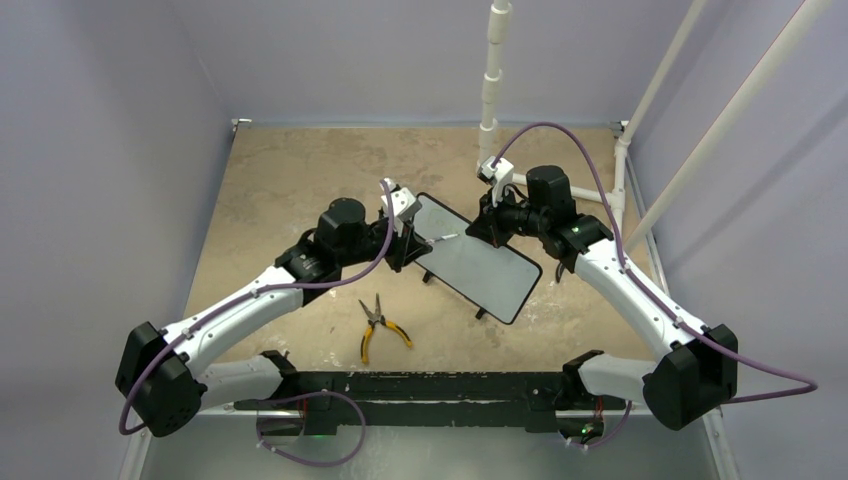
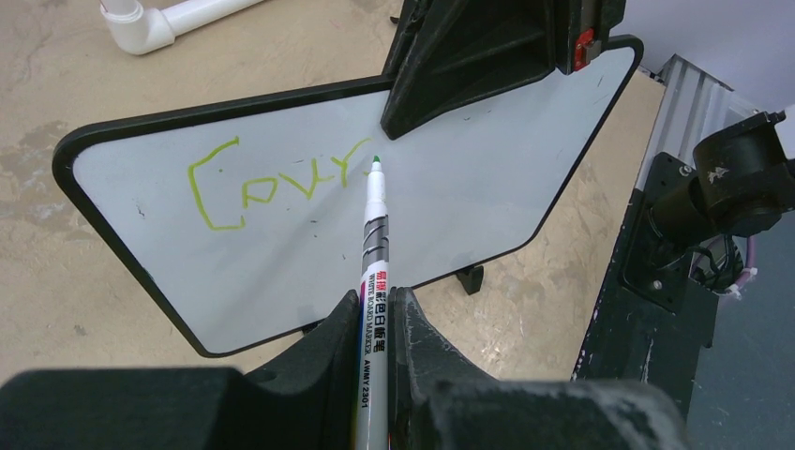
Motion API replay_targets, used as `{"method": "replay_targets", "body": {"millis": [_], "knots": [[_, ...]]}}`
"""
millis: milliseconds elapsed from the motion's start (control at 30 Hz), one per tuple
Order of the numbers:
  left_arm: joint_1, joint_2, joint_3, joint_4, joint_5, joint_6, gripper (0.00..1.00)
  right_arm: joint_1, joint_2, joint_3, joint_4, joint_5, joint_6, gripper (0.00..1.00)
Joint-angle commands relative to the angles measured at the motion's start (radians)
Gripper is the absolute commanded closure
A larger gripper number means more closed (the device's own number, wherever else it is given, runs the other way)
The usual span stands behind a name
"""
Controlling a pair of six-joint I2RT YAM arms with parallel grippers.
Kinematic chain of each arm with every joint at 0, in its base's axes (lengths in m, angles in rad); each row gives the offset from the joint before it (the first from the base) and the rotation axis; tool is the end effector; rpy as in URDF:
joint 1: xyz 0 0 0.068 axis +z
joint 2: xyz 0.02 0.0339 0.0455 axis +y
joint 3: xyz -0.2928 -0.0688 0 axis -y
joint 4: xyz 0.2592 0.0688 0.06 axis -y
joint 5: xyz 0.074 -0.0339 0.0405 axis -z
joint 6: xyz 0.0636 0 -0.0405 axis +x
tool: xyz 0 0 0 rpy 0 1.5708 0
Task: Write a sentence on the whiteboard
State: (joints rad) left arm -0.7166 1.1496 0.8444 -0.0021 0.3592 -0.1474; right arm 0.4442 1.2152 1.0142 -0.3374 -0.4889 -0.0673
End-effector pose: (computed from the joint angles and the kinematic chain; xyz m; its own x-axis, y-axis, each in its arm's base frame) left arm 0.2061 -0.2092 0.3197 -0.3530 0.1252 -0.9272 0.8246 0.5098 -0.2452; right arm 0.2542 0.1541 0.3283 -0.4120 -0.2618 -0.8728 -0.7729 0.6077 0.1825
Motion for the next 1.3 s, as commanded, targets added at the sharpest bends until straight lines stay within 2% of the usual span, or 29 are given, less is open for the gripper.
{"method": "replay_targets", "body": {"millis": [0,467,1267], "knots": [[-0.003,0.005,-0.007,0.026,0.02,-0.017,1.0,0.005,-0.019,0.0,0.019,-0.013,0.007,1.0],[-0.003,0.08,0.023,0.095,0.07,-0.041,1.0,0.005,-0.02,0.003,0.019,-0.016,0.004,1.0],[-0.001,0.049,0.008,0.117,-0.024,-0.05,1.0,0.005,-0.014,0.002,0.018,-0.02,0.003,1.0]]}}
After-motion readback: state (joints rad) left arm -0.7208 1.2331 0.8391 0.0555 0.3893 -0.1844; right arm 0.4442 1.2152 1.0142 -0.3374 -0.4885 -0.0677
